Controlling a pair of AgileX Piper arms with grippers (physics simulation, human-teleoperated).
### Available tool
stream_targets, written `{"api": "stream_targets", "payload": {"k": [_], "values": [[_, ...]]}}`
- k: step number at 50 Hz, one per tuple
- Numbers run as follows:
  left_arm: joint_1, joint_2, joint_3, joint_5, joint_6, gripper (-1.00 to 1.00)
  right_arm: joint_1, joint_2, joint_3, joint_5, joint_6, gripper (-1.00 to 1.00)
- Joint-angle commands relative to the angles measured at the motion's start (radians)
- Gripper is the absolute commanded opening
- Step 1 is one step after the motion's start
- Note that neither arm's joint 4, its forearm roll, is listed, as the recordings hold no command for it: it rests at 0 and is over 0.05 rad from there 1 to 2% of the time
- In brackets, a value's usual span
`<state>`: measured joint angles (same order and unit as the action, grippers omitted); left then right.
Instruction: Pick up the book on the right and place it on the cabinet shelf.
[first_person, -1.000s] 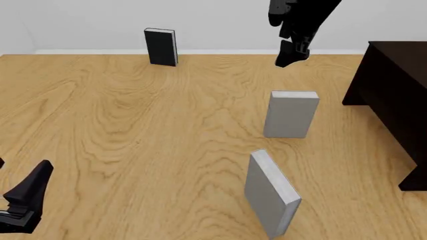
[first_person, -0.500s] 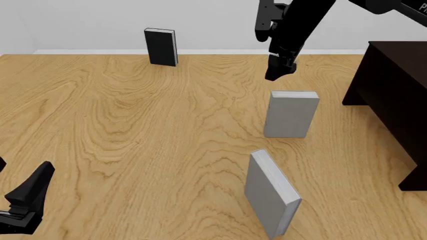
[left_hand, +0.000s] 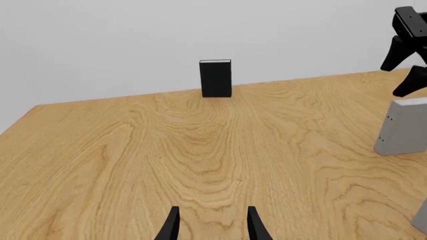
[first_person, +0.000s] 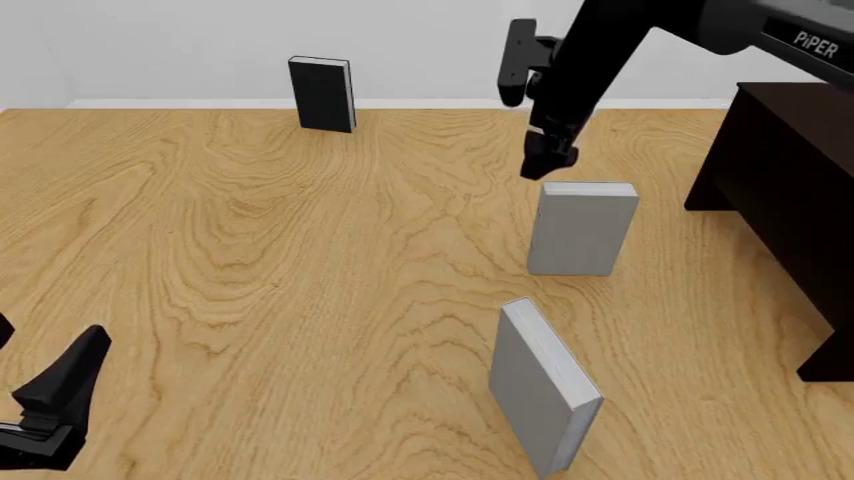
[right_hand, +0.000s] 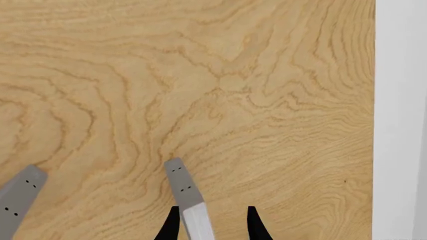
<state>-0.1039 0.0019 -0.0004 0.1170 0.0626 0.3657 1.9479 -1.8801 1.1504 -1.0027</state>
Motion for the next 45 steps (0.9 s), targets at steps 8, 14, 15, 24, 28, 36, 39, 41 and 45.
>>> {"api": "stream_targets", "payload": {"k": [8,14,15,24,28,36,39,41,45], "values": [[-0.001,0.000,0.000,0.010,0.001,1.00,-0.004,0.022,0.039,-0.044,0.014,1.00],[-0.002,0.001,0.000,0.012,0.001,1.00,0.004,0.027,0.057,-0.061,0.027,1.00],[-0.002,0.000,0.000,0.013,0.001,1.00,0.006,0.027,0.063,-0.063,0.028,1.00],[-0.005,0.000,0.000,0.017,0.000,1.00,0.008,0.025,0.092,-0.082,0.040,1.00],[-0.004,0.001,0.000,0.016,0.001,1.00,-0.002,0.021,0.114,-0.097,0.035,1.00],[-0.006,0.001,0.000,0.019,0.002,1.00,-0.028,0.015,0.151,-0.124,0.022,1.00],[-0.007,0.001,0.000,0.019,0.002,1.00,-0.027,0.014,0.163,-0.131,0.027,1.00],[-0.007,0.001,0.000,0.020,0.001,1.00,-0.034,0.013,0.177,-0.140,0.022,1.00],[-0.007,0.000,0.000,0.021,0.003,1.00,-0.050,0.009,0.212,-0.162,0.006,1.00]]}}
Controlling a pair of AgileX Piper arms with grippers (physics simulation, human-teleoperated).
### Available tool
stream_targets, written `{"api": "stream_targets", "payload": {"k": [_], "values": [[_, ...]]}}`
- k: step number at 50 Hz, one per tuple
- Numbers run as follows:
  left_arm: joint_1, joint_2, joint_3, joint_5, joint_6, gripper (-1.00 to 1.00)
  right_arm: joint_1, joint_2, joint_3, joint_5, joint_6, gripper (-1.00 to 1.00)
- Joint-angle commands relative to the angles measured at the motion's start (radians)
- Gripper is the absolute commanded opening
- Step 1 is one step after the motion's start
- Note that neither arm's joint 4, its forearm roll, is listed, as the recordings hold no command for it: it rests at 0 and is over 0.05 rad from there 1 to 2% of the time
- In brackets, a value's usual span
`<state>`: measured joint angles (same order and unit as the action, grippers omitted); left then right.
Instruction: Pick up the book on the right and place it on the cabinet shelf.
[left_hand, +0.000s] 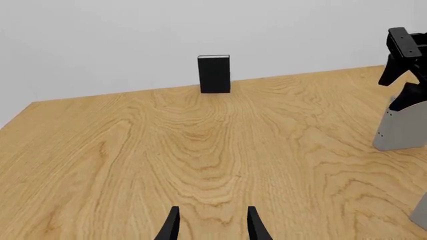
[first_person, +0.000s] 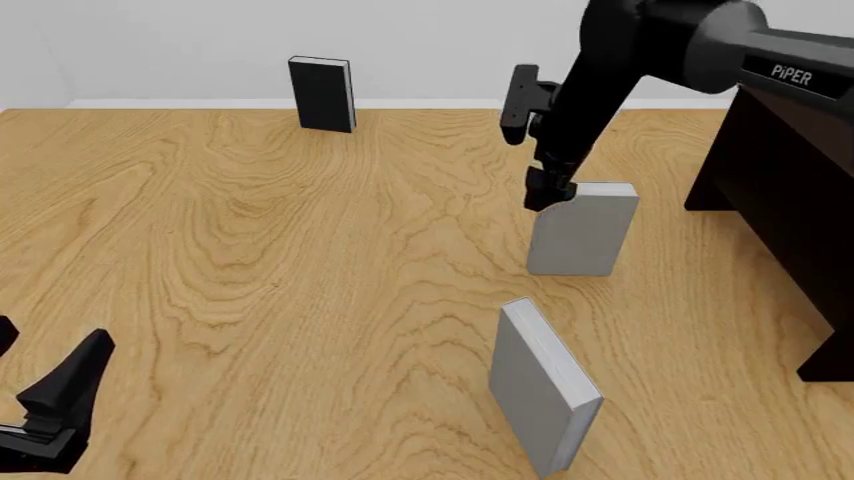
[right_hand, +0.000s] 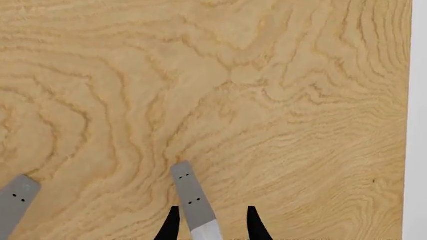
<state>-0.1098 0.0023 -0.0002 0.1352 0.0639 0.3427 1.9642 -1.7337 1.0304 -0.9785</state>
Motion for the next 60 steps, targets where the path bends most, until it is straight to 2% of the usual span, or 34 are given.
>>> {"api": "stream_targets", "payload": {"k": [1,13,24,36,42,43,46,47,50,60], "values": [[-0.001,0.000,0.000,0.003,0.002,1.00,-0.026,-0.005,0.065,-0.043,-0.014,1.00],[-0.001,-0.001,0.000,0.006,0.004,1.00,-0.018,-0.002,0.101,-0.069,0.004,1.00],[-0.003,0.000,0.000,0.008,0.006,1.00,-0.036,-0.012,0.168,-0.110,-0.003,1.00],[-0.003,0.000,0.000,0.009,0.008,1.00,-0.038,-0.015,0.186,-0.126,0.001,1.00],[-0.005,0.001,0.000,0.011,0.008,1.00,-0.052,-0.029,0.210,-0.140,-0.033,1.00],[-0.005,0.001,0.000,0.012,0.007,1.00,-0.057,-0.032,0.208,-0.143,-0.038,-1.00],[-0.006,0.001,0.000,0.012,0.007,1.00,-0.059,-0.037,0.206,-0.139,-0.039,-1.00],[-0.005,0.001,0.000,0.011,0.007,1.00,-0.075,-0.041,0.219,-0.150,-0.063,-1.00],[-0.008,0.001,0.000,0.015,0.010,1.00,-0.062,-0.043,0.203,-0.133,-0.043,-1.00],[-0.009,0.000,0.000,0.018,-0.002,1.00,-0.075,-0.064,0.187,-0.115,-0.072,-1.00]]}}
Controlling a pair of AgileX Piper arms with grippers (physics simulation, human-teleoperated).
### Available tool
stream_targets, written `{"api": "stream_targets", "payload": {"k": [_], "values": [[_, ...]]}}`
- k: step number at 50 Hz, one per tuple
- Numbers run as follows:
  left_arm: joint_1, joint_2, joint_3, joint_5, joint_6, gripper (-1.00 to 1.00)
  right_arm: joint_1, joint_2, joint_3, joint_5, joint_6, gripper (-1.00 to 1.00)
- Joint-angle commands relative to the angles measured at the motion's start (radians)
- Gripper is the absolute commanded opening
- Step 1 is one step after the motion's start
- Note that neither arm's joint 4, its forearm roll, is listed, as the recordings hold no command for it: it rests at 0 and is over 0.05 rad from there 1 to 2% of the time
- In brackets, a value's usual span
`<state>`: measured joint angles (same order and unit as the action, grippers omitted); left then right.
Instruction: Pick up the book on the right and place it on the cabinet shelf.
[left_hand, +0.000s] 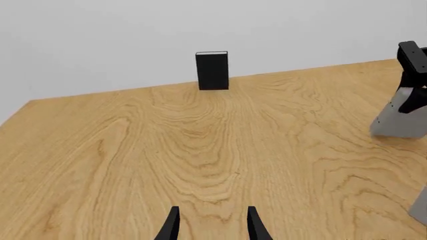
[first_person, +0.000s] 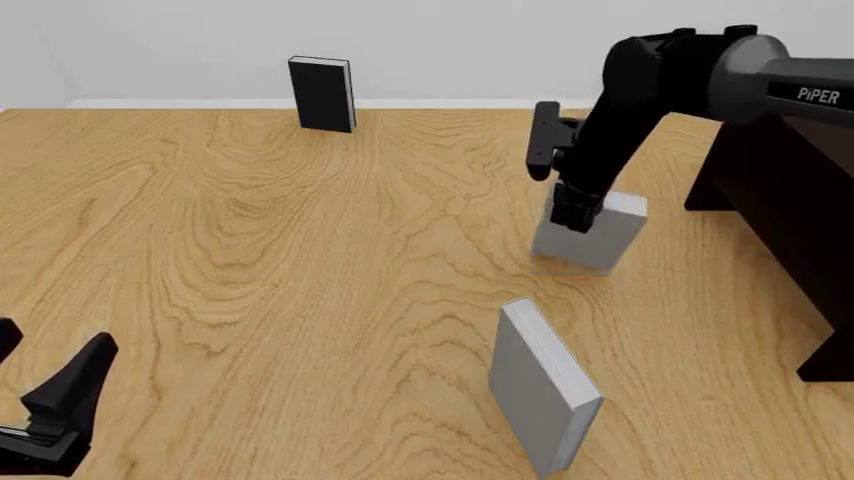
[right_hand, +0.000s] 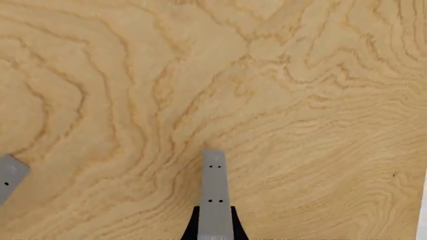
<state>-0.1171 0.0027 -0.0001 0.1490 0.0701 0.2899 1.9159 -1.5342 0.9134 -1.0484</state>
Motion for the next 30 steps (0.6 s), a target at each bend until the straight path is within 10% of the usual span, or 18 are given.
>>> {"api": "stream_targets", "payload": {"k": [1,30], "values": [[-0.003,-0.001,0.000,0.007,-0.007,1.00,-0.021,-0.016,-0.019,0.007,0.000,-1.00],[-0.023,0.001,0.000,-0.009,-0.002,1.00,-0.113,-0.138,-0.085,-0.018,-0.096,-1.00]]}}
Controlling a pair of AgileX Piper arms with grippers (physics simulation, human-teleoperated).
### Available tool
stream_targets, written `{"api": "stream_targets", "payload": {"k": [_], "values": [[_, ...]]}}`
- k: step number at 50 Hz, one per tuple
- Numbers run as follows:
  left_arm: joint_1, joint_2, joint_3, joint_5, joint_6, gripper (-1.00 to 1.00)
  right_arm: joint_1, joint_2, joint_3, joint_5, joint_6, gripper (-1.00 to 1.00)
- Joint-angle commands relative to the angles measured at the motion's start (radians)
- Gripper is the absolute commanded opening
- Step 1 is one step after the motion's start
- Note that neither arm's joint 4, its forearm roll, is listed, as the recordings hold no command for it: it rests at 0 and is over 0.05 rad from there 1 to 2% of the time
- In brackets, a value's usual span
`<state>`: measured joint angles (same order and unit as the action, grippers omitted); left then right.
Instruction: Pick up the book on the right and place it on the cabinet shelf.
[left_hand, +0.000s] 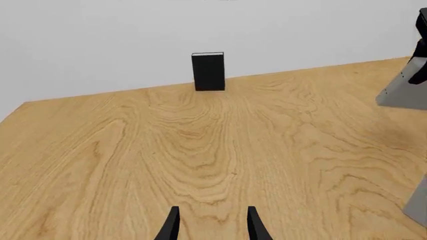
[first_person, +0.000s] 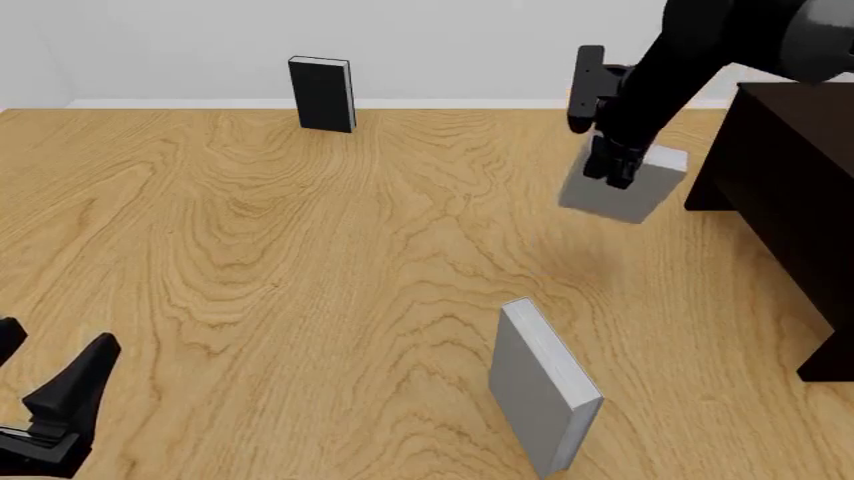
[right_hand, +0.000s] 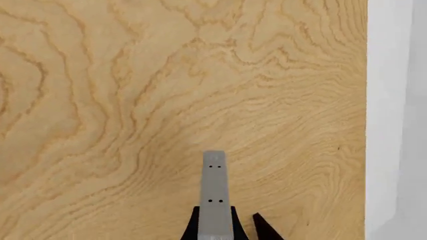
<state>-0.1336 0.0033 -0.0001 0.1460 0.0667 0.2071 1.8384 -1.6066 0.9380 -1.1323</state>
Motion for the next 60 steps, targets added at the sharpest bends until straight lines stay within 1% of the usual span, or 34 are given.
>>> {"api": "stream_targets", "payload": {"k": [1,3,4,7,11,12,13,15,19,23,26,28,30,31,32,34,36,38,41,44,45,46,47,50,53,56,60], "values": [[-0.006,0.001,0.000,-0.007,0.000,1.00,-0.034,-0.070,-0.002,-0.054,-0.017,-1.00],[-0.007,0.000,0.000,-0.007,0.004,1.00,-0.038,-0.085,0.014,-0.070,-0.021,-1.00],[-0.007,0.001,0.000,-0.009,0.004,1.00,-0.033,-0.090,0.012,-0.076,-0.011,-1.00],[-0.008,0.001,0.000,-0.012,0.012,1.00,-0.023,-0.117,0.052,-0.100,-0.013,-1.00],[-0.015,0.000,0.000,-0.011,0.039,1.00,-0.035,-0.160,0.119,-0.157,-0.041,-1.00],[-0.016,0.001,0.000,-0.012,0.040,1.00,-0.034,-0.175,0.138,-0.183,-0.052,-1.00],[-0.017,0.000,0.000,-0.013,0.039,1.00,-0.033,-0.180,0.134,-0.195,-0.046,-1.00],[-0.016,0.000,0.000,-0.016,0.040,1.00,-0.029,-0.203,0.163,-0.228,-0.068,-1.00],[-0.019,0.001,0.000,-0.020,0.043,1.00,-0.027,-0.237,0.196,-0.285,-0.074,-1.00],[-0.021,0.000,0.000,-0.022,0.044,1.00,-0.027,-0.273,0.253,-0.332,-0.098,-1.00],[-0.022,0.000,0.000,-0.022,0.046,1.00,-0.023,-0.307,0.297,-0.390,-0.106,-1.00],[-0.023,0.000,0.000,-0.024,0.045,1.00,-0.026,-0.320,0.318,-0.405,-0.112,-1.00],[-0.024,0.000,0.000,-0.022,0.046,1.00,-0.039,-0.348,0.376,-0.457,-0.148,-1.00],[-0.023,0.000,0.000,-0.023,0.046,1.00,-0.045,-0.354,0.389,-0.464,-0.155,-1.00],[-0.023,0.000,0.000,-0.022,0.045,1.00,-0.050,-0.367,0.405,-0.494,-0.163,-1.00],[-0.023,0.000,0.000,-0.023,0.045,1.00,-0.037,-0.383,0.419,-0.500,-0.162,-1.00],[-0.023,0.000,0.000,-0.023,0.043,1.00,-0.043,-0.400,0.435,-0.540,-0.165,-1.00],[-0.026,0.000,0.000,-0.021,0.045,1.00,-0.046,-0.419,0.477,-0.584,-0.194,-1.00],[-0.025,0.000,0.000,-0.023,0.041,1.00,-0.039,-0.434,0.507,-0.609,-0.192,-1.00],[-0.024,0.000,0.000,-0.022,0.042,1.00,-0.028,-0.455,0.549,-0.659,-0.201,-1.00],[-0.023,0.000,0.000,-0.021,0.042,1.00,-0.029,-0.462,0.564,-0.675,-0.209,-1.00],[-0.023,-0.001,0.000,-0.021,0.044,1.00,-0.036,-0.471,0.583,-0.711,-0.222,-1.00],[-0.023,-0.001,0.000,-0.020,0.044,1.00,-0.031,-0.477,0.596,-0.722,-0.228,-1.00],[-0.023,-0.001,0.000,-0.021,0.043,1.00,-0.023,-0.493,0.622,-0.757,-0.227,-1.00],[-0.025,-0.001,0.000,-0.019,0.040,1.00,-0.033,-0.517,0.678,-0.825,-0.259,-1.00],[-0.021,-0.001,0.000,-0.021,0.041,1.00,-0.023,-0.535,0.709,-0.851,-0.244,-1.00],[-0.022,-0.001,0.000,-0.017,0.040,1.00,-0.036,-0.550,0.770,-0.939,-0.263,-1.00]]}}
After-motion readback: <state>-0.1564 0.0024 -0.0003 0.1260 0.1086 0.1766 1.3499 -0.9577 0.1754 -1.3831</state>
